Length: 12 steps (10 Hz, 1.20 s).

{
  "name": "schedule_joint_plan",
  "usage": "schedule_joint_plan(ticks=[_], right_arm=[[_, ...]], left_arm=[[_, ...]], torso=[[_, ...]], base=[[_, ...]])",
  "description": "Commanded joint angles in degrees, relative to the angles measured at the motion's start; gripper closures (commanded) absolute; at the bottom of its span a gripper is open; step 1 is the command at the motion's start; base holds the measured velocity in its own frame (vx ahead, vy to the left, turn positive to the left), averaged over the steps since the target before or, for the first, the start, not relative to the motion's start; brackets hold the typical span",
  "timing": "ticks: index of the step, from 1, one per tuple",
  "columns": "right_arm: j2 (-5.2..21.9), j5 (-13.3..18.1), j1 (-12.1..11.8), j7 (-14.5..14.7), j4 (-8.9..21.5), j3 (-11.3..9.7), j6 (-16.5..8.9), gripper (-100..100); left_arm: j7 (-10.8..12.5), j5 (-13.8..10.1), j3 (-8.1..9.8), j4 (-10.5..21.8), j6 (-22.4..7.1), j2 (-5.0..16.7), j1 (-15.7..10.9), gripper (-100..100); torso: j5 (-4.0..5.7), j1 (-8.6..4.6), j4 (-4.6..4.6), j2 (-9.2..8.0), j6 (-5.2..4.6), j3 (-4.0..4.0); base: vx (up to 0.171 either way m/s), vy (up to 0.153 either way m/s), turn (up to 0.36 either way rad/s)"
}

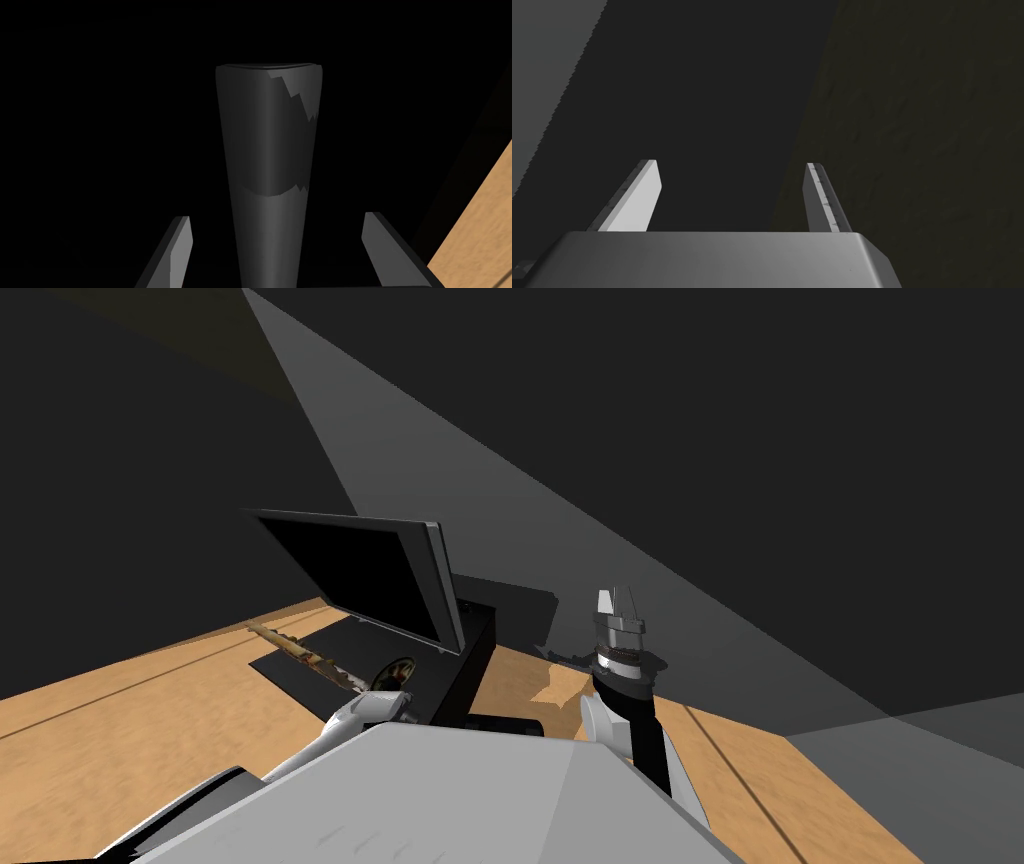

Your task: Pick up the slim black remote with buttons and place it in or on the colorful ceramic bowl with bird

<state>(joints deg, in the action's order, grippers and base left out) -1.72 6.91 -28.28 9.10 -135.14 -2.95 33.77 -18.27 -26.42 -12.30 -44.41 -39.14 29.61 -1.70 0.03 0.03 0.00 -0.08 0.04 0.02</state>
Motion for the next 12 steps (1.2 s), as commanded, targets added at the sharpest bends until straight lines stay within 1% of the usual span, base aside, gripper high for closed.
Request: schedule_joint_plan(ticks=[1,5,6,7,10,11,12], right_arm=[[0.0,0.0,0.0,0.0,0.0,0.0,0.0,0],[0.0,0.0,0.0,0.0,0.0,0.0,0.0,0],[0.0,0.0,0.0,0.0,0.0,0.0,0.0,0],[0.0,0.0,0.0,0.0,0.0,0.0,0.0,0],[0.0,0.0,0.0,0.0,0.0,0.0,0.0,0],[0.0,0.0,0.0,0.0,0.0,0.0,0.0,0],[0.0,0.0,0.0,0.0,0.0,0.0,0.0,0]], left_arm=[[0.0,0.0,0.0,0.0,0.0,0.0,0.0,100],[0.01,-0.02,0.01,-0.06,-0.04,0.01,0.0,100],[0.0,-0.02,0.0,-0.05,-0.05,0.01,0.0,0],[-0.01,-0.49,-0.08,-1.64,-1.14,0.86,0.36,100],[-0.69,-2.48,-0.38,-4.59,-3.96,3.19,0.29,100],[-0.66,-2.13,-0.35,-3.48,-2.95,2.61,0.15,100],[-0.76,-2.23,-0.33,-3.55,-3.11,2.71,0.11,0]], torso=[[0.0,0.0,0.0,0.0,0.0,0.0],[-0.13,0.21,0.07,0.16,-0.03,-0.11],[-0.13,0.22,0.06,0.16,-0.03,-0.11],[-0.13,0.22,0.06,0.16,-0.03,-0.11],[-0.09,0.15,0.04,0.19,-0.02,-0.11],[-0.09,0.12,0.04,0.16,-0.01,-0.1],[-0.12,0.15,0.05,0.14,-0.02,-0.09]], base=[[0.0,0.0,0.0],[0.0,0.0,0.0],[0.0,0.0,0.0],[0.009,0.001,0.025],[0.009,-0.017,0.045],[-0.001,-0.011,0.011],[0.0,0.0,0.0]])
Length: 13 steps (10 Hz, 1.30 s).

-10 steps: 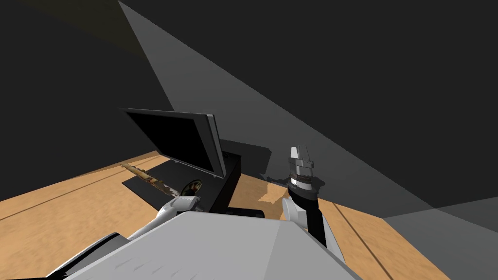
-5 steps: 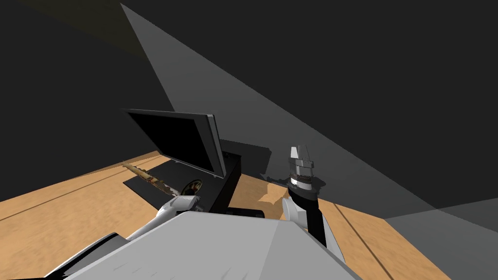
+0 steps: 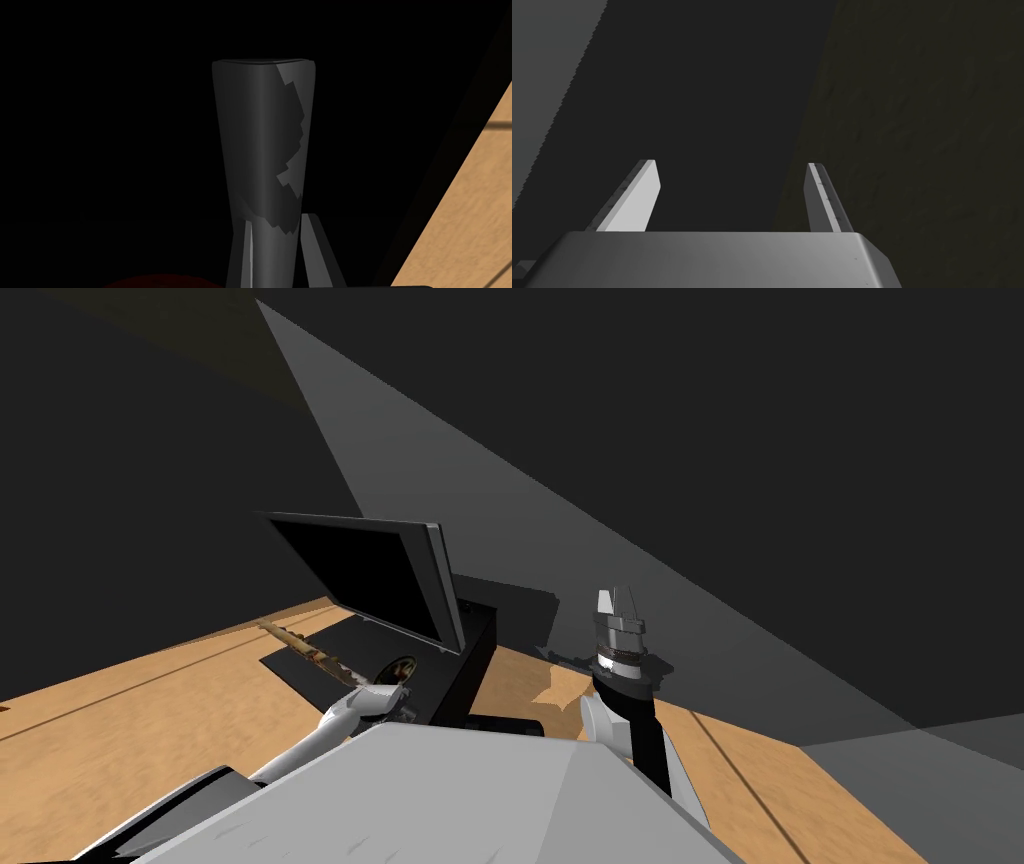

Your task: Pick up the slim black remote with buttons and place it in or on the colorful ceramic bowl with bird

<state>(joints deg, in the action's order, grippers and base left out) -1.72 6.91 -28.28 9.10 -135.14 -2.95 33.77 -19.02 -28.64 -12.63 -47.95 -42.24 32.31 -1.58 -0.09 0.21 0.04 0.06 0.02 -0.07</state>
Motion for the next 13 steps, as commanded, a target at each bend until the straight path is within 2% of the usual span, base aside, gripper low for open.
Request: schedule_joint_plan(ticks=[1,3,6,8,9,10,13], right_arm=[[0.0,0.0,0.0,0.0,0.0,0.0,0.0,0],[-0.01,0.0,0.0,0.0,0.0,-0.01,0.0,0],[-0.01,0.0,0.0,0.0,0.0,-0.01,0.0,0],[-0.01,0.0,0.0,0.0,0.0,-0.01,0.0,0],[0.0,0.0,0.0,0.0,0.0,0.0,0.0,0],[0.0,0.0,0.0,0.0,0.0,0.0,0.0,0],[0.0,0.0,0.0,0.0,0.0,0.0,0.0,0]], left_arm=[[-0.22,-0.16,0.06,1.71,0.69,0.46,-0.56,100],[-0.57,-0.6,0.14,3.27,1.16,1.0,-0.87,100],[-2.78,-3.97,0.87,8.32,1.88,4.1,-1.55,100],[-2.78,-3.97,0.87,8.32,1.88,4.1,-1.55,100],[-3.89,-5.81,1.35,9.71,1.76,5.57,-1.6,100],[-3.89,-5.81,1.35,9.71,1.76,5.57,-1.6,100],[-5.82,-9.11,2.3,11.3,1.21,8.08,-1.49,100]], torso=[[0.0,0.0,0.0,0.0,0.0,0.0],[0.05,-0.28,0.01,0.03,-0.02,-0.02],[0.13,-0.58,0.01,0.0,-0.01,0.0],[0.13,-0.42,0.0,0.07,0.0,-0.03],[0.08,-0.19,0.0,0.01,0.03,0.0],[0.09,-0.19,-0.03,-0.02,0.0,0.03],[0.1,-0.19,-0.02,-0.02,0.06,0.03]], base=[[0.007,-0.055,-0.051],[0.005,-0.091,-0.033],[0.008,-0.144,-0.101],[0.014,-0.059,-0.025],[0.002,-0.044,-0.132],[0.005,-0.04,-0.057],[0.016,-0.04,-0.085]])
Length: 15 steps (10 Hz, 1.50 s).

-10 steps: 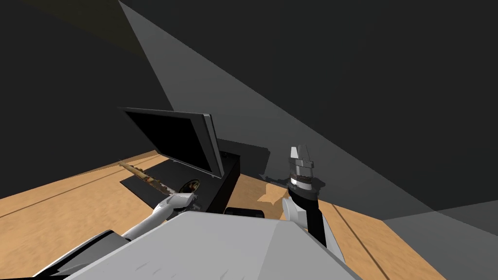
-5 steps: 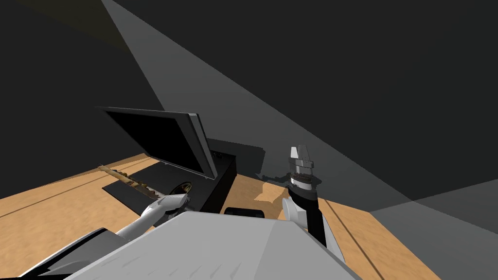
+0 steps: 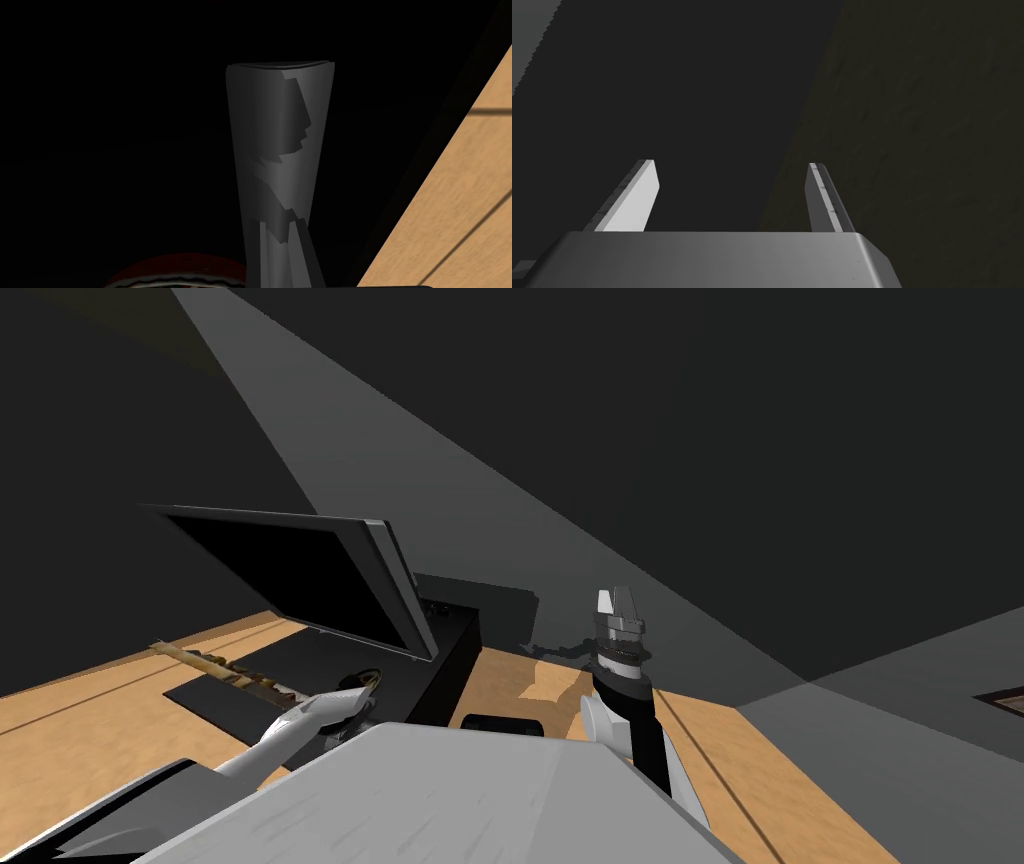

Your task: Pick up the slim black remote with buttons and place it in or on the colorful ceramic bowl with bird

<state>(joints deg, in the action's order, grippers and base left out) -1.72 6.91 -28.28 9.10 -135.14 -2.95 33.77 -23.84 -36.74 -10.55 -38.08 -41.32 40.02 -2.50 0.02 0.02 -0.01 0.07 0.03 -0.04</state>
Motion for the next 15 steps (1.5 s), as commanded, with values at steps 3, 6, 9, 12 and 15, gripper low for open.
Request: schedule_joint_plan(ticks=[3,6,9,12,15], right_arm=[[0.0,0.0,0.0,0.0,0.0,0.0,0.0,0],[0.0,0.0,0.0,0.0,0.0,0.0,0.0,0],[0.01,0.0,0.0,0.0,0.0,0.01,0.0,0],[0.01,0.0,0.0,0.0,0.0,0.01,0.0,0],[0.02,0.0,0.0,0.0,0.0,0.02,0.0,0]], left_arm=[[-3.02,-4.58,1.37,2.34,-0.56,2.95,-0.2,100],[-4.3,-6.9,2.22,2.57,-1.19,4.53,0.2,100],[-5.92,-9.93,3.51,2.46,-2.07,6.42,1.01,100],[-7.75,-13.48,5.27,1.12,-3.42,8.46,2.66,100],[-8.74,-15.44,6.21,-2.02,-5.02,9.51,4.53,100]], torso=[[0.01,0.02,-0.01,0.02,-0.03,-0.01],[-0.01,0.16,0.0,0.0,-0.04,0.0],[-0.04,0.23,0.0,0.0,-0.05,0.0],[-0.05,0.48,-0.03,-0.03,-0.05,0.03],[-0.14,0.89,-0.06,-0.04,-0.06,0.05]], base=[[0.02,-0.029,-0.107],[0.014,0.002,-0.068],[0.016,0.025,-0.082],[0.012,0.094,-0.121],[0.01,0.18,-0.079]])
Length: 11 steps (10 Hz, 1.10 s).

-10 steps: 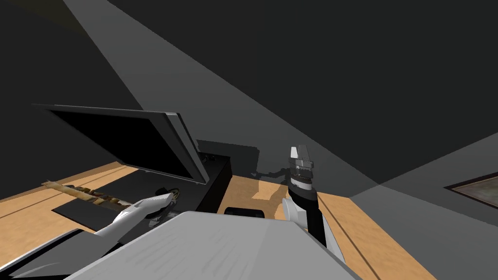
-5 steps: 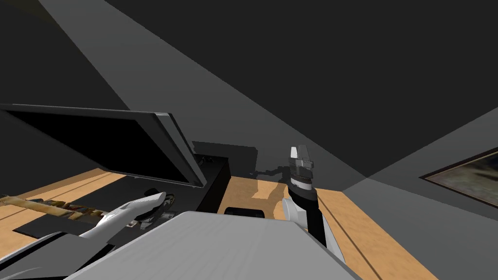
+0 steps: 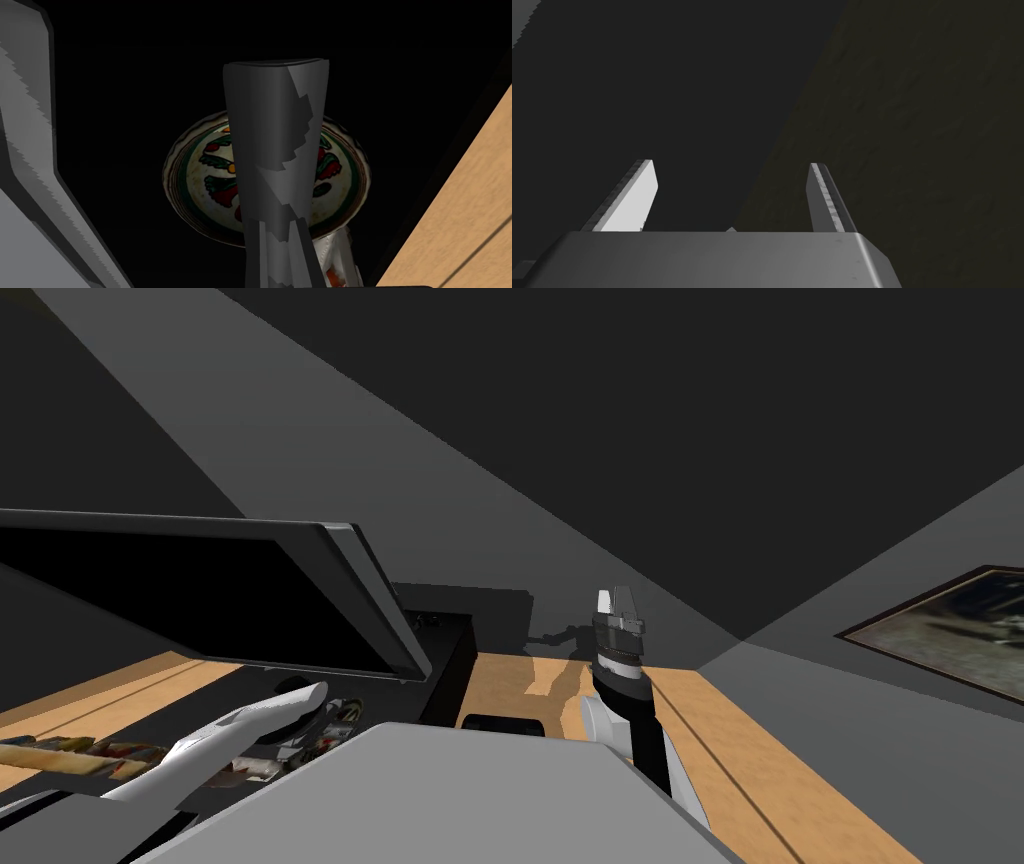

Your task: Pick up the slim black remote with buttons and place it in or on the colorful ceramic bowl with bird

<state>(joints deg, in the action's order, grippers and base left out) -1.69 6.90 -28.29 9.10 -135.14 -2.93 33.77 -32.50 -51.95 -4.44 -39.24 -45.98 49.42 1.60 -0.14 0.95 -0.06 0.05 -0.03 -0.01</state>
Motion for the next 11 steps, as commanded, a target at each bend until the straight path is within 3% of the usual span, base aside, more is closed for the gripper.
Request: schedule_joint_plan(ticks=[1,3,4,5,9,10,11], right_arm=[[0.0,0.0,0.0,0.0,0.0,0.0,0.0,0],[0.0,0.0,0.0,0.0,0.0,0.0,0.0,0],[0.0,0.0,0.0,0.0,0.0,0.0,0.0,0],[-0.01,0.0,0.0,0.0,0.0,-0.01,0.0,0],[-0.02,0.0,0.0,0.0,0.0,-0.02,0.0,0],[-0.02,0.0,0.0,0.0,0.0,-0.02,0.0,0],[-0.02,0.0,0.0,0.0,0.0,-0.02,0.0,0]], left_arm=[[-0.16,-0.4,0.15,-2.07,-0.84,0.18,0.89,100],[-0.17,-0.43,-0.02,-4.37,-1.73,0.16,1.62,100],[-0.06,-0.36,0.02,-3.81,-1.49,0.18,1.41,100],[-0.01,-0.34,0.02,-3.93,-1.57,0.22,1.45,-100],[-0.02,-0.34,0.02,-3.91,-1.55,0.23,1.45,-100],[-0.02,-0.34,0.02,-3.91,-1.55,0.23,1.45,0],[-0.44,-1.61,0.03,-4.75,-2.75,1.84,1.56,-100]], torso=[[0.0,0.0,0.0,0.0,0.0,0.0],[-0.02,-0.01,-0.02,-0.18,0.01,0.09],[-0.02,-0.12,-0.03,-0.19,0.0,0.1],[0.02,-0.44,-0.02,-0.14,-0.02,0.08],[0.12,-0.79,0.0,-0.08,-0.03,0.04],[0.12,-0.79,0.0,-0.08,-0.03,0.04],[0.12,-0.79,0.0,-0.08,-0.03,0.04]], base=[[-0.014,0.182,-0.012],[-0.032,0.173,0.007],[-0.01,0.063,-0.004],[-0.002,0.015,0.0],[0.0,0.002,0.0],[0.0,0.0,0.0],[0.007,-0.029,0.032]])
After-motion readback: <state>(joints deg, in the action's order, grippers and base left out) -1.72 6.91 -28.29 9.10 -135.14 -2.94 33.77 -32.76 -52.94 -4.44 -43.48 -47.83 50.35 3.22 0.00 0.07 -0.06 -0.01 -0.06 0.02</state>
